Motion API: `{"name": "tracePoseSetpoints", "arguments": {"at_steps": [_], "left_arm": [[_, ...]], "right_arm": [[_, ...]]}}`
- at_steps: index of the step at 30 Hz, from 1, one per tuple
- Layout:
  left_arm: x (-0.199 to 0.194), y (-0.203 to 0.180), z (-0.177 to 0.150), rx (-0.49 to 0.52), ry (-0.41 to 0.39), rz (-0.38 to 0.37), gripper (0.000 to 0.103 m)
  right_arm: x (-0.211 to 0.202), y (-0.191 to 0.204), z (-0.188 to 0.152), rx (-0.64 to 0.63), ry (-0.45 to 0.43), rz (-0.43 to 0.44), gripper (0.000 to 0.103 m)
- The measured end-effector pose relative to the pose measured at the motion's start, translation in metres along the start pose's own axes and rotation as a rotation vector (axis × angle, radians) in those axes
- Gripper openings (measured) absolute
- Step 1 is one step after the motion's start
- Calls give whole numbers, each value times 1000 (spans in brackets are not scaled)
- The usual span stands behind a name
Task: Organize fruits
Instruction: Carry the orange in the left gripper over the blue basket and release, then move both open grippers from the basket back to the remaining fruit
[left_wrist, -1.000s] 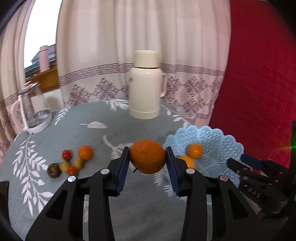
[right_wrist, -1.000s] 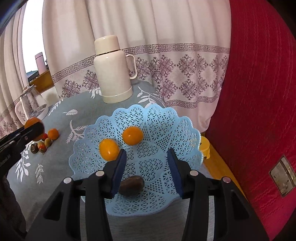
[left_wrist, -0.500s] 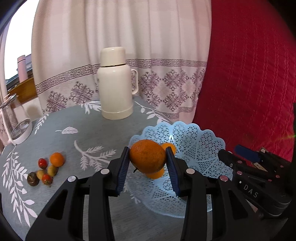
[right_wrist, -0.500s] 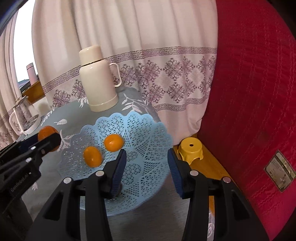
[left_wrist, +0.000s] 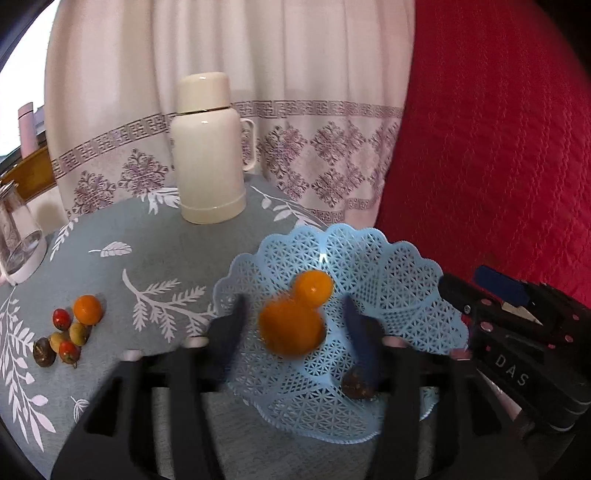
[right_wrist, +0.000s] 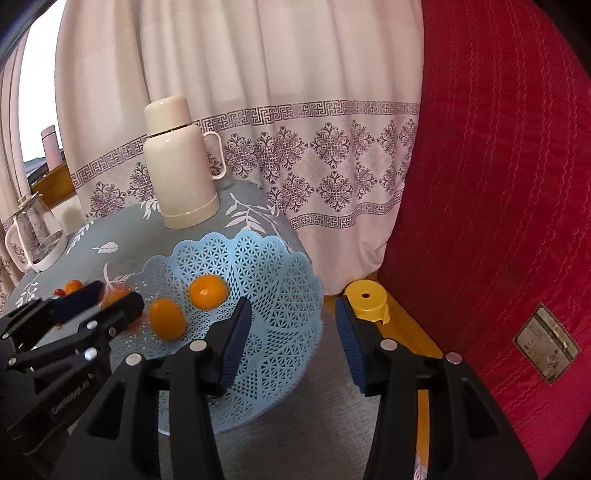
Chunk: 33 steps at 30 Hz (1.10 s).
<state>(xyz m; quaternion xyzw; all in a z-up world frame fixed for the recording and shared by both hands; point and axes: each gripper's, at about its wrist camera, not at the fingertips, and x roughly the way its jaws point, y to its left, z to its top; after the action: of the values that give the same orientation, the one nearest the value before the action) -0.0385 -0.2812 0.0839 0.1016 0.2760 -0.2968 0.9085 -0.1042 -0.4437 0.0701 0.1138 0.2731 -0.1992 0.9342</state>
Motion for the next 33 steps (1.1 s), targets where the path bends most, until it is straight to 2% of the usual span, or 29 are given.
{"name": "tracePoseSetpoints", "arguments": {"at_steps": [7, 12, 23, 25, 27, 29, 33], "left_arm": [[-4, 7, 1, -14, -19, 26, 77], [-6, 12, 0, -26, -16, 41, 81], [-10, 26, -3, -52, -12, 66, 82], [-10, 29, -3, -58, -12, 71, 90], [-12, 32, -3, -65, -17, 80, 93], [-12, 36, -4, -76, -14, 88, 96], [-11, 43, -6, -91, -5, 109, 97]], "right_arm": [[-4, -1, 3, 6, -15, -14, 55], [-8, -5, 8, 30, -29, -15, 60], [-10, 5, 12, 34, -27, 14, 60], [-11, 7, 12, 33, -28, 17, 60], [-11, 8, 13, 34, -29, 19, 62], [-11, 9, 14, 35, -32, 18, 69], [-11, 15, 15, 33, -30, 24, 72]]}}
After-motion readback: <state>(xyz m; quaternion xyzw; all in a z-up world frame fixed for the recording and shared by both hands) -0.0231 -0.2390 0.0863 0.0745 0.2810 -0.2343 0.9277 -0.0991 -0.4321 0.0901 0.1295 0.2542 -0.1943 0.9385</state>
